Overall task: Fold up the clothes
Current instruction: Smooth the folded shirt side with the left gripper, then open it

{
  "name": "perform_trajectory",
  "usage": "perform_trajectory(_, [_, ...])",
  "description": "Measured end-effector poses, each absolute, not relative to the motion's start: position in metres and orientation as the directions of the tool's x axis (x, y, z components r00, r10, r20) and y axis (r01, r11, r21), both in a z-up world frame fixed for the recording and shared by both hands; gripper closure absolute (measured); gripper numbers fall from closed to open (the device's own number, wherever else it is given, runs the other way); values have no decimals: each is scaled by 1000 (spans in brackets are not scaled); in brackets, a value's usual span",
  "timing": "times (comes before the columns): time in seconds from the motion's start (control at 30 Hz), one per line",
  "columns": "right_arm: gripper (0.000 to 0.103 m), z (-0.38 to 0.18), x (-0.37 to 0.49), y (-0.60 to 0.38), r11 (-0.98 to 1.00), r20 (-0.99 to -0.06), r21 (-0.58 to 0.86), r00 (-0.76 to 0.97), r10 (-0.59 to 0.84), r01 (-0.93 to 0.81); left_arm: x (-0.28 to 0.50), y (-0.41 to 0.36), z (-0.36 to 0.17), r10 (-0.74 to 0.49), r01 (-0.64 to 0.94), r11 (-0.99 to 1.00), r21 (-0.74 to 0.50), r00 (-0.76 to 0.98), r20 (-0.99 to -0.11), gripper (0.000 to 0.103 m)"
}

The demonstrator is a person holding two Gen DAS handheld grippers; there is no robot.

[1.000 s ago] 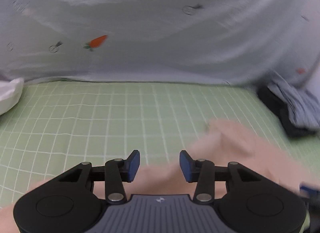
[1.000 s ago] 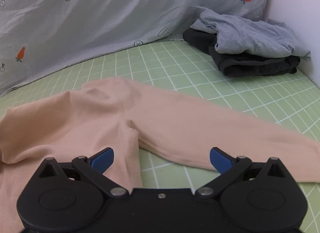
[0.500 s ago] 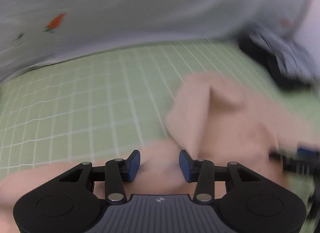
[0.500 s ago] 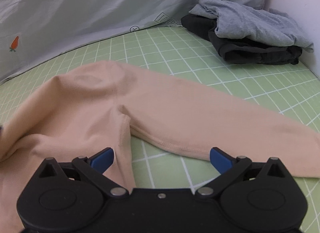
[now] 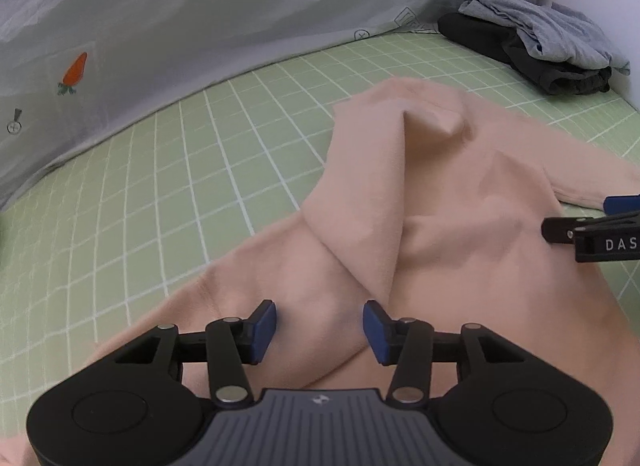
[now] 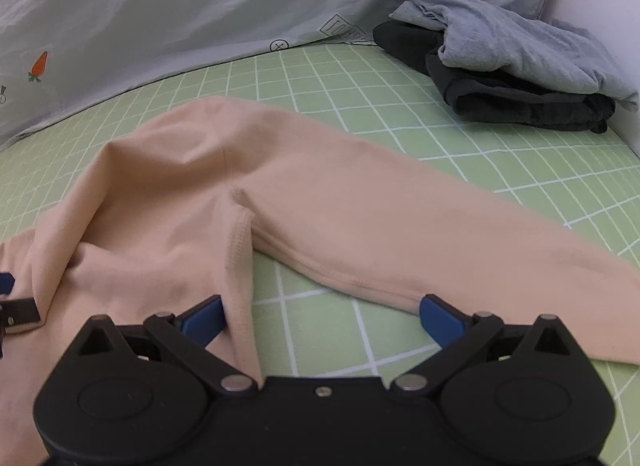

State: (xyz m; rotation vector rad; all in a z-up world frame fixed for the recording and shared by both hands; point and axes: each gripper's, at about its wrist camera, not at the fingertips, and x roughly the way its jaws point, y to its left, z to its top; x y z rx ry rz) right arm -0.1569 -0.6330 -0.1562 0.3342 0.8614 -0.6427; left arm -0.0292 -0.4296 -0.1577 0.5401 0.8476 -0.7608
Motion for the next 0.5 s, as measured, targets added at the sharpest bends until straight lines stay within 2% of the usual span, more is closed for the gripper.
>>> perform_trajectory(0.2, [0,-157,-156,-632,763,-783,13,481,-394,646,-20,-422,-158,-373,773,627,101,411,-832,48])
perform_trajectory(0.3, [0,-157,-154,-632,760,-780,8,480,-401,649,-25,-420,-161,-388,776,620,112,427,-817,49])
perform_trajectory(0.37, [0,-157,-154,-632,760,-779,8,481,-403,650,-24,-417,-161,-401,770,631,95,428,-810,69])
perform_trajectory(0.4, [0,-157,-154,-632,760,-778,8,481,-404,650,-22,-415,-158,-406,768,636,81,422,-811,83])
perform_trajectory(0.5, [0,-157,-155,-631,759,-774,8,485,-407,651,-16,-409,-150,-422,759,650,37,401,-813,82])
